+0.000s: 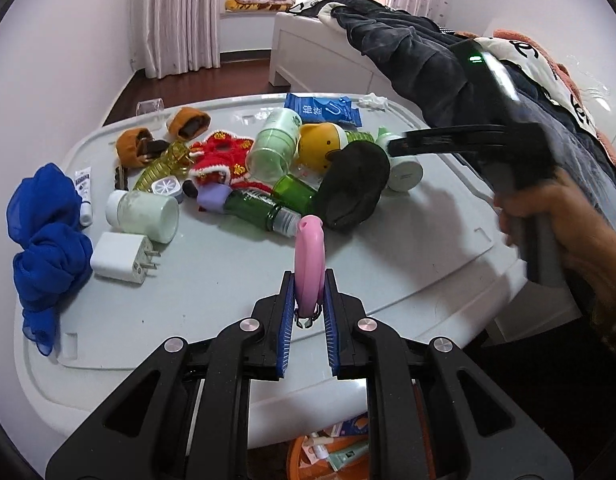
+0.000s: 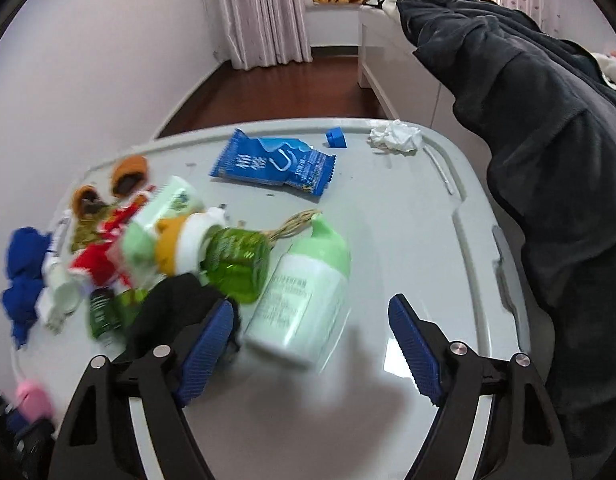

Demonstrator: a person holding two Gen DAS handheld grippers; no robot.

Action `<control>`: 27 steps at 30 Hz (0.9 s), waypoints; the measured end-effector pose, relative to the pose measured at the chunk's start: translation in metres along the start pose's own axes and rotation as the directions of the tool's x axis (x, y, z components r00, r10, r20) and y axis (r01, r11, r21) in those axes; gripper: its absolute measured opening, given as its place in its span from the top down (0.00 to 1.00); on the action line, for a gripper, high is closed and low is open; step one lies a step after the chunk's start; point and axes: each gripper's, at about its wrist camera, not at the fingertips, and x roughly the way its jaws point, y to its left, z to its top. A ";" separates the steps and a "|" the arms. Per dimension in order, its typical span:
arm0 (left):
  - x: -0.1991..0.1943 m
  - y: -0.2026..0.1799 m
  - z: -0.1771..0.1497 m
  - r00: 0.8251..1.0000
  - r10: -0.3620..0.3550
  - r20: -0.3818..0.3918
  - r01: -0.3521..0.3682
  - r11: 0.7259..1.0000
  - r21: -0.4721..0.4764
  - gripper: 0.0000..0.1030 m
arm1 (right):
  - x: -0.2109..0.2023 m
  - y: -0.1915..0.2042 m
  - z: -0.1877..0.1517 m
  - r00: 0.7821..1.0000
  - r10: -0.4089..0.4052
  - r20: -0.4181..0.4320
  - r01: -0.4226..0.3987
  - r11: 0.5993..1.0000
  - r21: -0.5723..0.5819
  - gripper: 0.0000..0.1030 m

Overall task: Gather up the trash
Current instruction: 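Grasp the pink lint remover with the left tool while the right tool grasps the green-capped bottle, then drop the lint remover and bottle into the orange bucket, return to table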

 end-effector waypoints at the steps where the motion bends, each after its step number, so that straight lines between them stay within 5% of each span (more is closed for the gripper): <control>1: -0.001 0.001 -0.001 1.000 0.000 0.001 0.000 1.000 -0.001 0.87 | 0.004 0.001 0.001 1.000 -0.004 -0.012 0.004 1.000 0.000 0.30; 5: -0.004 0.007 -0.003 1.000 -0.008 -0.006 0.008 1.000 -0.014 0.87 | 0.025 0.003 0.002 0.998 -0.009 -0.061 0.010 1.000 0.010 0.52; 21: -0.005 0.004 -0.005 0.999 -0.035 -0.020 0.035 0.999 -0.016 0.87 | -0.028 -0.004 -0.039 0.999 0.013 -0.035 -0.014 1.000 -0.028 0.54; 27: -0.018 -0.010 -0.015 0.998 -0.061 -0.026 0.062 0.998 0.032 0.87 | -0.089 -0.009 -0.074 0.996 0.085 0.009 -0.085 0.996 0.004 0.54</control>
